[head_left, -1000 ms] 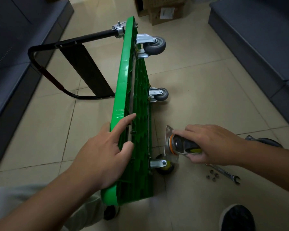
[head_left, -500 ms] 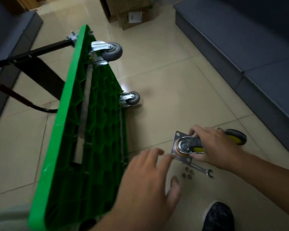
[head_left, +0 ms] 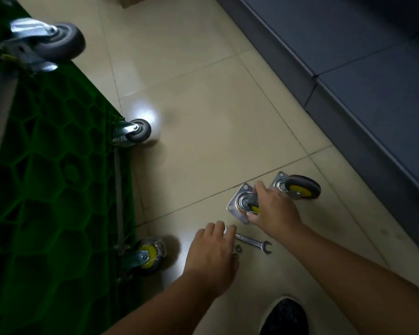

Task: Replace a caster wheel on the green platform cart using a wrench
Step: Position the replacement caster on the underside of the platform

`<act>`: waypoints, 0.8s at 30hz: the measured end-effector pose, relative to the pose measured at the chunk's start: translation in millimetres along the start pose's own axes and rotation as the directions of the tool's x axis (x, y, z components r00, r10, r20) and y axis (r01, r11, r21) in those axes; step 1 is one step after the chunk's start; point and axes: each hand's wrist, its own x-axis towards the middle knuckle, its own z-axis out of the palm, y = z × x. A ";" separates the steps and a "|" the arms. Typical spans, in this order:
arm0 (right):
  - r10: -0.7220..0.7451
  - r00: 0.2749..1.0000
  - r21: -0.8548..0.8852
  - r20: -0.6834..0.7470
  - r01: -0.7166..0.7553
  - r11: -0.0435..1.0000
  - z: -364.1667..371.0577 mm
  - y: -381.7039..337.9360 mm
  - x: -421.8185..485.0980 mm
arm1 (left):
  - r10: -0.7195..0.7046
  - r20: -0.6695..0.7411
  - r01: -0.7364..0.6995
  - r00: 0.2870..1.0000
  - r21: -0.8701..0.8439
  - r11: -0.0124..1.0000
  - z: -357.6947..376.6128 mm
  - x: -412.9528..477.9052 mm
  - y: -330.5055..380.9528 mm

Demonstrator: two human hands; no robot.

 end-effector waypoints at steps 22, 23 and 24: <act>0.046 0.932 0.193 -0.360 0.026 0.981 18.0 50.1 23.1 | -0.088 -0.051 0.081 0.995 -0.125 0.989 33.2 31.2 -11.1; 0.073 0.906 0.191 -0.417 0.010 0.981 12.1 60.9 27.2 | -0.087 -0.052 0.080 0.995 -0.124 0.989 34.2 29.8 -11.6; 0.136 0.912 0.196 -0.387 -0.063 0.979 6.8 74.0 31.1 | -0.084 -0.050 0.078 0.995 -0.120 0.990 35.2 28.3 -11.9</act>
